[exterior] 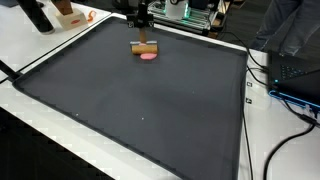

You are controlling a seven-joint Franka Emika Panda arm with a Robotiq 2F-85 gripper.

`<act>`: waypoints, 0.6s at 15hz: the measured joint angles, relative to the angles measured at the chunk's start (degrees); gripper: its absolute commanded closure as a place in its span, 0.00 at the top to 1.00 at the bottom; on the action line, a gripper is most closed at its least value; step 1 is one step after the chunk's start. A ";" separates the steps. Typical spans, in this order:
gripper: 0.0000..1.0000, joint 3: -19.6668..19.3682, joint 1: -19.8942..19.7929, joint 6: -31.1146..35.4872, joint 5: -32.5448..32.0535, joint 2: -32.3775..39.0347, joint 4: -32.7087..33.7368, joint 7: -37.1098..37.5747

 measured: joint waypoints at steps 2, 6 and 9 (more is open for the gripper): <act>0.24 -0.01 -0.07 0.68 0.02 0.24 0.06 -0.32; 0.24 -0.09 -0.34 2.20 0.75 0.64 0.07 -2.08; 0.24 -0.22 -0.63 3.64 2.34 0.96 0.07 -4.37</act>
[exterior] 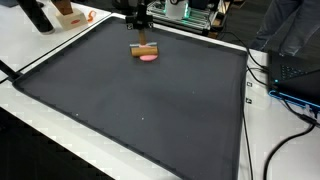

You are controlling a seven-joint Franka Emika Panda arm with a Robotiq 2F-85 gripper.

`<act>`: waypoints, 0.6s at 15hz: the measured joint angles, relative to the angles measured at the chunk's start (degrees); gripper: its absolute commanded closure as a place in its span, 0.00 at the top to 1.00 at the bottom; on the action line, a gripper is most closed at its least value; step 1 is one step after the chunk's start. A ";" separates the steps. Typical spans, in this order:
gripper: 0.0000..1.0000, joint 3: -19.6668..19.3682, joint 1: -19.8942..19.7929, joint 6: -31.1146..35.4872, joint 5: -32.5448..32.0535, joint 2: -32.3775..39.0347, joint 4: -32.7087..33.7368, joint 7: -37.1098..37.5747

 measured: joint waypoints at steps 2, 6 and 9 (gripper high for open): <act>0.24 -0.08 -0.17 0.71 1.36 0.17 0.00 -1.47; 0.24 -0.16 -0.40 2.01 3.17 0.51 0.01 -3.30; 0.24 -0.11 -0.40 2.82 3.23 0.72 0.01 -3.44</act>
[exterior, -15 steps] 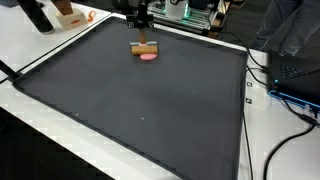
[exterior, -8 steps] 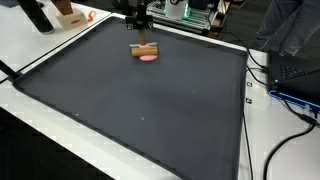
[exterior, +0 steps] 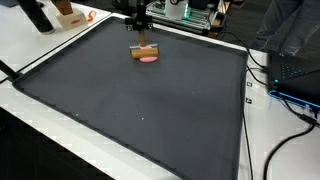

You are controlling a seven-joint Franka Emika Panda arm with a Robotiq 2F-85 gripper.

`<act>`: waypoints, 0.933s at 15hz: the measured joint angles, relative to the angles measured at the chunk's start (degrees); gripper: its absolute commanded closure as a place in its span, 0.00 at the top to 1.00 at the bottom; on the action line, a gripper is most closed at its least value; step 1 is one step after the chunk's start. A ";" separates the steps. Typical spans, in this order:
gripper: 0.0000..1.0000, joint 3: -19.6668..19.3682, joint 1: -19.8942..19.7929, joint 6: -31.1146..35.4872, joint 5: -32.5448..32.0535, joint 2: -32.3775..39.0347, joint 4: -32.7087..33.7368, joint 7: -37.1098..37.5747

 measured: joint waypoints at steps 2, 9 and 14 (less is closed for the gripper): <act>0.24 0.06 0.00 0.61 -0.02 0.15 0.00 -0.06; 0.24 0.22 0.00 2.31 -0.14 0.57 0.00 -0.10; 0.24 0.25 -0.02 3.47 -0.14 0.65 -0.02 -0.09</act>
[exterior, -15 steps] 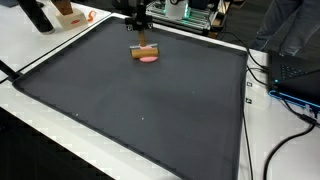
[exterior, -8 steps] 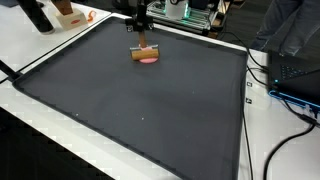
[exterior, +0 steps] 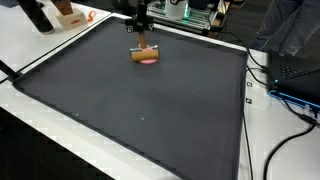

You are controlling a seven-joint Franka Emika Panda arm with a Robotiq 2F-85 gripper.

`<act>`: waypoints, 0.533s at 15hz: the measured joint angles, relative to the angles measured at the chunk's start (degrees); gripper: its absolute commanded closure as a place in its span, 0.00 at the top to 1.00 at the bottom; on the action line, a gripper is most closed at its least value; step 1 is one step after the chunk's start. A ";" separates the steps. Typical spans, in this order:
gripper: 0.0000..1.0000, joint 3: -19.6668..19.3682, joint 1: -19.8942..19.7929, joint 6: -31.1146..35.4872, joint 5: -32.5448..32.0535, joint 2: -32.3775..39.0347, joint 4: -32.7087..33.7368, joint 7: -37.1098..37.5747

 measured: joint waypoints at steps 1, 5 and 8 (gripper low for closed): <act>0.24 0.05 0.01 0.38 0.00 0.03 0.00 0.00; 0.24 0.20 -0.04 0.93 -0.99 -0.04 0.07 1.11; 0.24 0.21 -0.16 0.93 -1.46 -0.77 0.08 2.63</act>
